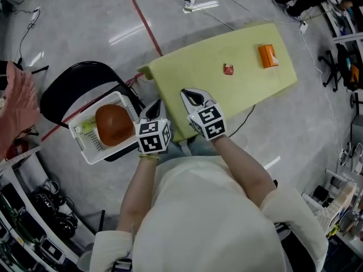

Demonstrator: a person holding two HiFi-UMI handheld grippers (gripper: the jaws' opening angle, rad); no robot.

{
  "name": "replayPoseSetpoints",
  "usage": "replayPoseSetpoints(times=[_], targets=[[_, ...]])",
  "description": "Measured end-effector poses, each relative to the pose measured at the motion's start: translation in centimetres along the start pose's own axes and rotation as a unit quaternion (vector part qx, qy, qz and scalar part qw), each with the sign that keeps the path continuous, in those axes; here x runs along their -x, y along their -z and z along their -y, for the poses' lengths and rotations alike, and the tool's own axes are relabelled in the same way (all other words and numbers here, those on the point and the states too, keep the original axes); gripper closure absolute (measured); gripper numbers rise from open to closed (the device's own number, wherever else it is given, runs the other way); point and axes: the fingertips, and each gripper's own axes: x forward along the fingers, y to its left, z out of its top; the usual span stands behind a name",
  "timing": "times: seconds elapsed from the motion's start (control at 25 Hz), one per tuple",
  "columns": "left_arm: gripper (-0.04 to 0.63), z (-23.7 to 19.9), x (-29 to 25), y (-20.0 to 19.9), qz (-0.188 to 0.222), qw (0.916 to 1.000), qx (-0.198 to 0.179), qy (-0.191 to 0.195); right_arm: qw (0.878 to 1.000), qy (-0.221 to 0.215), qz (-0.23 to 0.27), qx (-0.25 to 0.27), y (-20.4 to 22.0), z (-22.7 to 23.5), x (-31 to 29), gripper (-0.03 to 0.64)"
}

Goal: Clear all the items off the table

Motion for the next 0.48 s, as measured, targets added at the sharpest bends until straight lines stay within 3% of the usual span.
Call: replayPoseSetpoints(times=[0.48], targets=[[0.586,10.8,-7.7,0.7,-0.033,0.9976,-0.038,0.047,0.995,0.089,-0.014,-0.049,5.4,14.5,5.0,0.617]])
